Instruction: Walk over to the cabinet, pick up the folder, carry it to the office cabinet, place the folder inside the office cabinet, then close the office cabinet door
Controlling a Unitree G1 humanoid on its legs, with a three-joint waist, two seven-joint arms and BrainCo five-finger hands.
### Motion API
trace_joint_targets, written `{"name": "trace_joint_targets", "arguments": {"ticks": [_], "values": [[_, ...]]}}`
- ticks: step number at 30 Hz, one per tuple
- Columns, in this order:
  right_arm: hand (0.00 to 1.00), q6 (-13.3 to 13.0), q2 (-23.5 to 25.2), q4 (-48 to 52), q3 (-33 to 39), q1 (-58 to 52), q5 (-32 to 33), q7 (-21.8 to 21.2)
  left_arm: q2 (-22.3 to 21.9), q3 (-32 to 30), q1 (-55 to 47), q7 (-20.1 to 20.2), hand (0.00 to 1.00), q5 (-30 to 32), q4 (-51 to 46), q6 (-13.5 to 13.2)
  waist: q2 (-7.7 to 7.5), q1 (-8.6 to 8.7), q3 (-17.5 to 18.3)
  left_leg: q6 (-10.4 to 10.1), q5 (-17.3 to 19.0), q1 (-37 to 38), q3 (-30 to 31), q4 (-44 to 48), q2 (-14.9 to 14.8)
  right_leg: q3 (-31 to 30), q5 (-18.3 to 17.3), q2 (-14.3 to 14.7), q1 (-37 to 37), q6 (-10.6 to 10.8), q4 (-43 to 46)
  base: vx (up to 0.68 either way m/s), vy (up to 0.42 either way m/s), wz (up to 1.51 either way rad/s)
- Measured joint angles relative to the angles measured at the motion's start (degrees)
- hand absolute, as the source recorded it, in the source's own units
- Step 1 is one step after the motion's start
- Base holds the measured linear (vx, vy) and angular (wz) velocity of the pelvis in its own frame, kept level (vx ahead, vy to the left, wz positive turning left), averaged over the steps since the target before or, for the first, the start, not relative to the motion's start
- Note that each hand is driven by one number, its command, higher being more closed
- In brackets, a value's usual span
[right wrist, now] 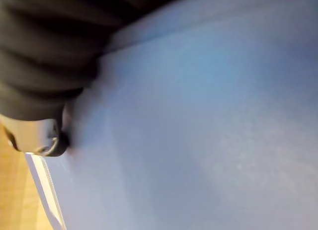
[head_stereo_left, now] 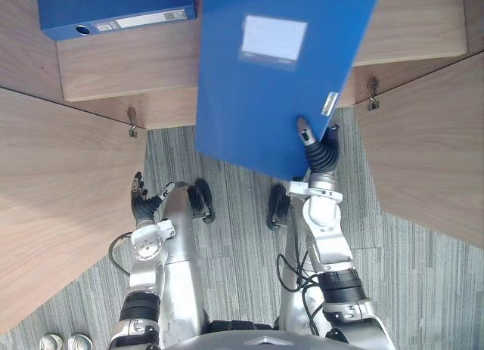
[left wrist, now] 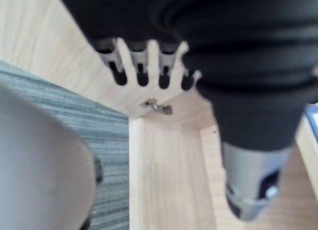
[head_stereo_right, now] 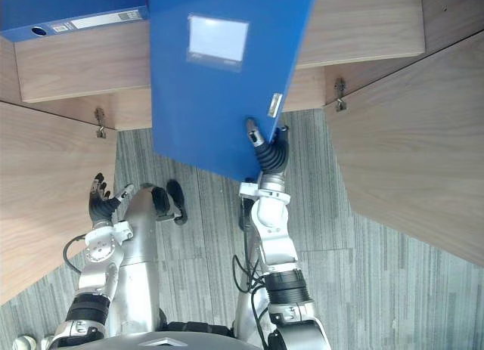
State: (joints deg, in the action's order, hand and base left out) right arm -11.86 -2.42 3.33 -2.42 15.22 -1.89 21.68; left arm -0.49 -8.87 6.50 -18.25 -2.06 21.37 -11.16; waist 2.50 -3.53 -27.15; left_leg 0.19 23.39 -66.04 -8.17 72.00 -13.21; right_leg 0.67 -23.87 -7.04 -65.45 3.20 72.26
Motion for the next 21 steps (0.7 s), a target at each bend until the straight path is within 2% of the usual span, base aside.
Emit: {"name": "trace_joint_targets", "arguments": {"ticks": [9, 11, 13, 21], "values": [[1.0, -2.4, -0.4, -0.6, 3.5, 8.1, 15.9, -0.5, 0.0, -0.3, 0.2, 0.4, 0.0, -0.3, -0.6, 0.1, 0.0, 0.21, 0.2, 0.2, -0.2, -0.9, 0.6, 1.1, -0.4, 0.2, -0.4, 0.4, -0.9, -0.4, 1.4, -0.03, -0.039, 0.0], [1.0, -3.0, -1.0, -3.2, 3.6, 11.5, 18.6, -0.5, 0.0, -0.3, 0.1, 0.4, 0.0, -1.0, -0.6, 0.2, -0.05, 0.21, 0.5, 0.1, -0.2, -1.1, 0.7, 1.1, -0.4, 0.2, -0.4, 0.4, -1.1, -0.5, 1.4, -0.07, -0.022, -0.01], [1.0, -3.0, -1.7, -7.3, 3.6, 16.5, 22.3, -0.5, -0.1, -0.2, -0.2, 0.4, 0.0, -1.5, -0.5, 0.5, -0.01, -0.03, 2.4, 0.0, -0.6, -2.7, 0.7, 1.1, -0.4, 0.3, -0.1, 0.4, -2.7, -0.7, 1.4, -0.07, -0.026, 0.0], [1.0, -2.9, -5.8, -18.2, 6.0, 31.4, 34.1, 0.2, 0.7, -0.3, -0.2, 0.2, 0.0, -4.6, -0.4, 0.5, 0.02, -1.61, 2.4, -0.5, -1.9, -4.2, 2.3, 0.1, 0.1, 2.2, -0.2, -0.1, -3.1, -1.3, 1.2, -0.04, -0.049, 0.09]]}}
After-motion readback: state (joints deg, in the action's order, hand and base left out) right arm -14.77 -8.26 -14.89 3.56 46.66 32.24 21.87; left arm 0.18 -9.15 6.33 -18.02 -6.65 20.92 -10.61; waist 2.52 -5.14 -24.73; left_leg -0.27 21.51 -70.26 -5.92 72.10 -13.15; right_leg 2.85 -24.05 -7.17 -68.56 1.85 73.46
